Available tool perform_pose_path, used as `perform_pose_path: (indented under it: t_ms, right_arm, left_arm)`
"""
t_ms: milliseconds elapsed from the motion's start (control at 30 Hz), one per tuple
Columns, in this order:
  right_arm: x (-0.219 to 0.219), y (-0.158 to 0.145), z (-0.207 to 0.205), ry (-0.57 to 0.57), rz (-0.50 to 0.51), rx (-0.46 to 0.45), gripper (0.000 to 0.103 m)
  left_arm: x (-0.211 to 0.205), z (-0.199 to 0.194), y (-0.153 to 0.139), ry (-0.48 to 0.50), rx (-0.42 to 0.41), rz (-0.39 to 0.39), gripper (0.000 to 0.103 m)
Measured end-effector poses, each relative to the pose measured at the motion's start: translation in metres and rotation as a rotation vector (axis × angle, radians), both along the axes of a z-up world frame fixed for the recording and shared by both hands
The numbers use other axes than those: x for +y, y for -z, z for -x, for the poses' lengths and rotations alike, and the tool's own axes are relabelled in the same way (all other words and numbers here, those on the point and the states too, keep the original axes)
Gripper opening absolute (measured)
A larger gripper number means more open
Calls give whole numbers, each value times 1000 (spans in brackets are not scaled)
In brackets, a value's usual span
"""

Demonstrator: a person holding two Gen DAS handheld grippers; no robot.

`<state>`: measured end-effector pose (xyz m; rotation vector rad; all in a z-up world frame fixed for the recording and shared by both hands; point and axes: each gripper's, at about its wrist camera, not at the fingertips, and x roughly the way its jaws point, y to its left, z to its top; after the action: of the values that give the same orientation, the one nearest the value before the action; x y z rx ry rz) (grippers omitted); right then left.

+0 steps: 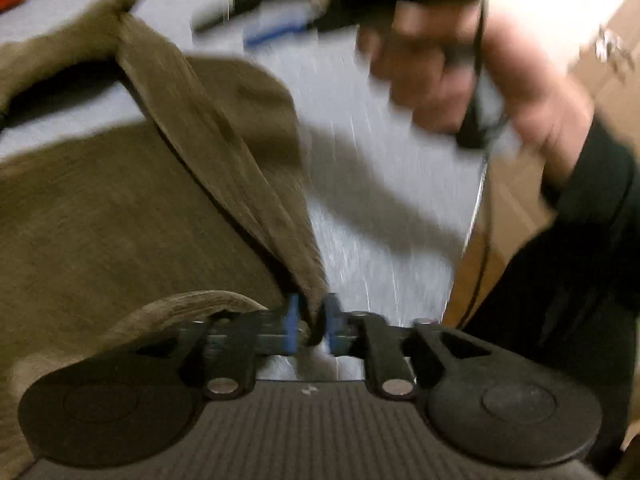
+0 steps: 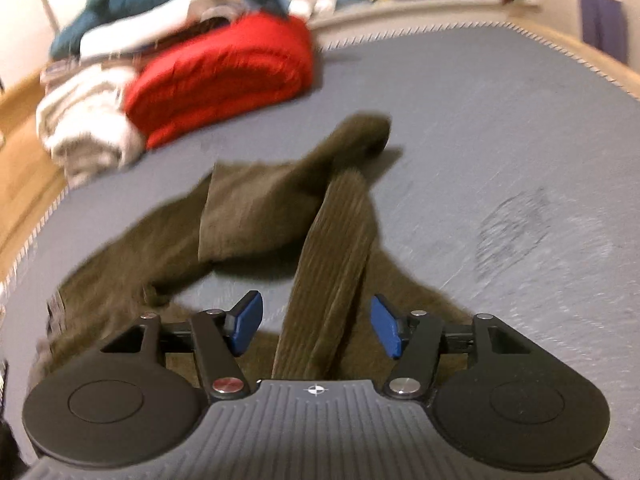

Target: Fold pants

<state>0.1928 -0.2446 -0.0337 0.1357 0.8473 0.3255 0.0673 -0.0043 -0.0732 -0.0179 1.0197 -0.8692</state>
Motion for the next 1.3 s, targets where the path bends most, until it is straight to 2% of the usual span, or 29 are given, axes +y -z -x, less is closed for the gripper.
perform_pose_path:
  t_ms: [100,267,333,367,400,467,567,667,767,833,967,1033,1067,1133,1200,1300]
  right_arm:
    - [17,17,-15,13,29,40,63]
    - [25,49,-36,104,76,123,61]
    - [25,56,-40,109,53,139,42]
    - [25,57,-39,110,46,135,19]
    - [25,55,-37,111,40,120,11]
    - [21,45,-33,105,30,77,8]
    - [1,7,-15,143,-2,-56,7]
    - [-48,-42,17,263,-52,-180,7]
    - [-97,-70,61,351,-4,-224,7]
    - [-123,-70,92,376,41,-180,7]
    - [-141,-25,131,236,184,76,8]
    - [-151,1,141,209,167,187,9]
    - [-160,6,144,228,130,195,13]
    - [-183,5,144,290,18,174,13]
    - [-205,0,142,374,-88,148,28]
    - [-233,-7,133,481,-138,85,33]
  left_arm:
    - [23,-12,-19,-71,-43,41,38]
    - [53,-26,-28,-213,-66,25,38]
    - [59,-29,-26,-246,-65,-10,38]
    - [60,-29,-27,-256,-69,-25,38]
    - [60,-28,-27,-265,-71,-38,38]
    - [64,-34,-25,-288,-71,-51,38]
    - [66,-32,-33,-310,-80,-46,38]
    - [65,-33,-36,-321,-90,-41,38]
    - [59,-35,-36,-311,-89,-43,38]
    - [54,-32,-33,-279,-84,-49,40]
    - [36,-25,-23,-198,-79,-91,44]
    - [27,-24,-17,-167,-75,-106,46]
    - [23,-23,-14,-157,-76,-114,47]
    - [14,-24,-7,-135,-73,-131,49]
    - [6,-21,1,-108,-64,-150,50]
    - [-3,-18,18,-64,-43,-202,50]
